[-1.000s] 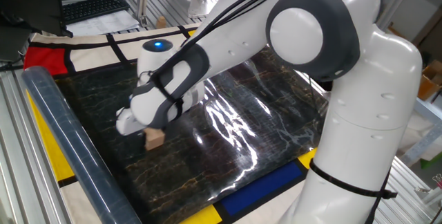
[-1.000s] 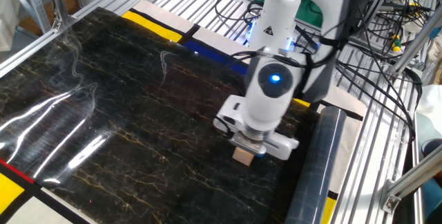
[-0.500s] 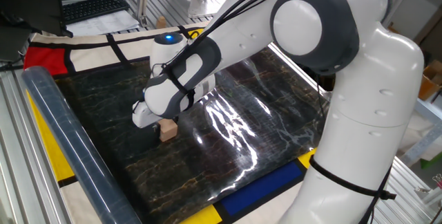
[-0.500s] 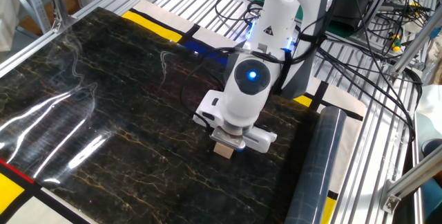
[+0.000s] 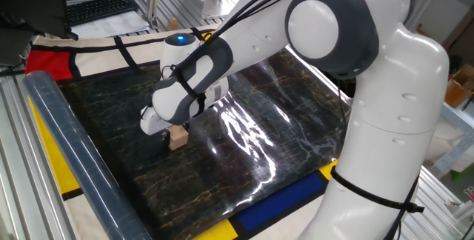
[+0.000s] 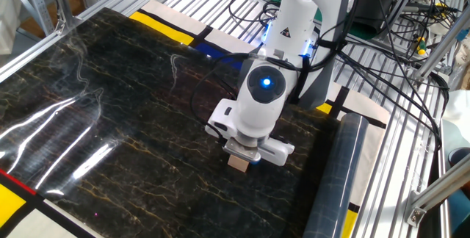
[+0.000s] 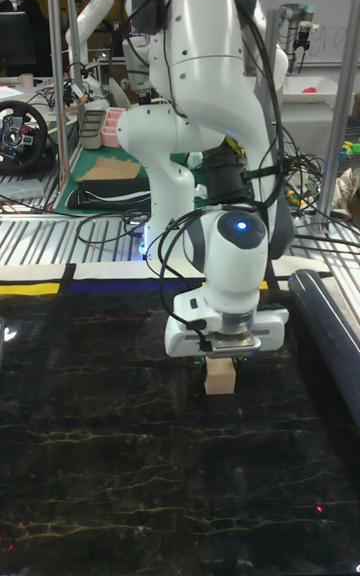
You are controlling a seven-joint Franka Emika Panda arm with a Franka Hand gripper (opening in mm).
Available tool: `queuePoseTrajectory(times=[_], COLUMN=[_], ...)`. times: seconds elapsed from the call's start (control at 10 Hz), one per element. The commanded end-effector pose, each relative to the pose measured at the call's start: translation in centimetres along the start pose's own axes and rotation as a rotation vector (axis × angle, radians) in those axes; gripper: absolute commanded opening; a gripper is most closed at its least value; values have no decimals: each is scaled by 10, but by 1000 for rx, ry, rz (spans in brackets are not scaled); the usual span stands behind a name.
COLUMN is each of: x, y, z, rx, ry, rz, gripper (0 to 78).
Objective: Hold a small block with the gripper and sweep it from left to right on the table
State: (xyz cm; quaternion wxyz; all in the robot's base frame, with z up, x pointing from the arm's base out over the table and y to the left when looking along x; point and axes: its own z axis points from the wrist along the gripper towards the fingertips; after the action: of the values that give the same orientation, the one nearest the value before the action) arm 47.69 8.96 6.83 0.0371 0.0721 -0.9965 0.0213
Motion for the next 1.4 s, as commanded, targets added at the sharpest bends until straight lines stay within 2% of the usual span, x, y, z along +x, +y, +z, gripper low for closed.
queuePoseTrajectory(times=[0.1, 0.2, 0.5, 0.7, 1.1, 1.4], x=[7, 7, 8, 8, 10, 18], y=[26, 26, 26, 25, 24, 18], z=[15, 13, 12, 10, 5, -11], rx=[-68, -85, -95, -108, -95, -76], ry=[58, 69, 80, 100, 103, 108], rz=[42, 45, 49, 48, 49, 45], gripper=[11, 11, 11, 11, 11, 11])
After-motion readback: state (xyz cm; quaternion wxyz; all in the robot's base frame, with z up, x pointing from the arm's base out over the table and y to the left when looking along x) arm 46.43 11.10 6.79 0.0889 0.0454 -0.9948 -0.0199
